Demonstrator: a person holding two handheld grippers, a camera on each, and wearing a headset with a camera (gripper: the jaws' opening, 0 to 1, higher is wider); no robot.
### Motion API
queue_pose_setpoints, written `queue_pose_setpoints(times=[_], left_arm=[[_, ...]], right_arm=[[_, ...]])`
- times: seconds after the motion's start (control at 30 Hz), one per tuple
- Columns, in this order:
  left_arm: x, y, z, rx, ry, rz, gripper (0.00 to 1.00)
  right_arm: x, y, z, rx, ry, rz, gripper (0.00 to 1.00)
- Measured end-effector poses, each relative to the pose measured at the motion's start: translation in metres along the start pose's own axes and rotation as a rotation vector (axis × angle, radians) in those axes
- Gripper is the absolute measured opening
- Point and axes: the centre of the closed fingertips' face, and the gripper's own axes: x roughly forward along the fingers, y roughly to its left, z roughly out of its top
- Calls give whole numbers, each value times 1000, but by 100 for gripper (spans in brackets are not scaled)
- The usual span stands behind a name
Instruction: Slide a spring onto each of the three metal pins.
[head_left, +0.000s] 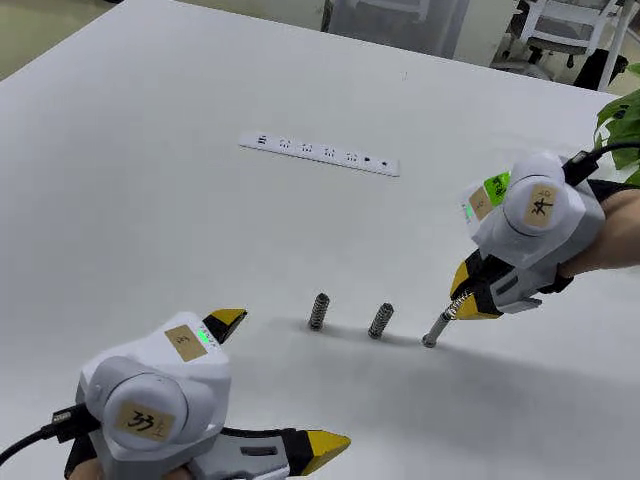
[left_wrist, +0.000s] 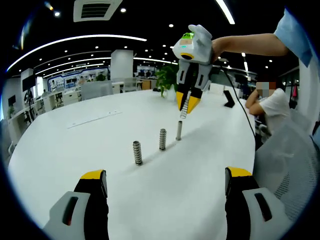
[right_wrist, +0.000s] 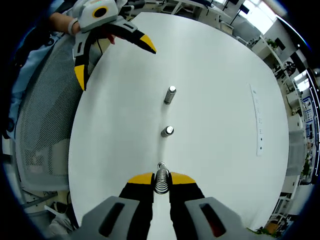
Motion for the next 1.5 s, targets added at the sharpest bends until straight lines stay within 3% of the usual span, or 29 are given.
queue_pose_setpoints(times=[0.4,0.77,1.5], left_arm=[[0,3,-5,-17,6,-13,100],[1,3,-8,-20,13,-17,100],[3,1,-11,-24,25,-31,99]], right_arm=[[12,-6,-5,12,26,21,12],[15,-3,-6,22,32,40,12],[53,5,-16,14,74,86,13]])
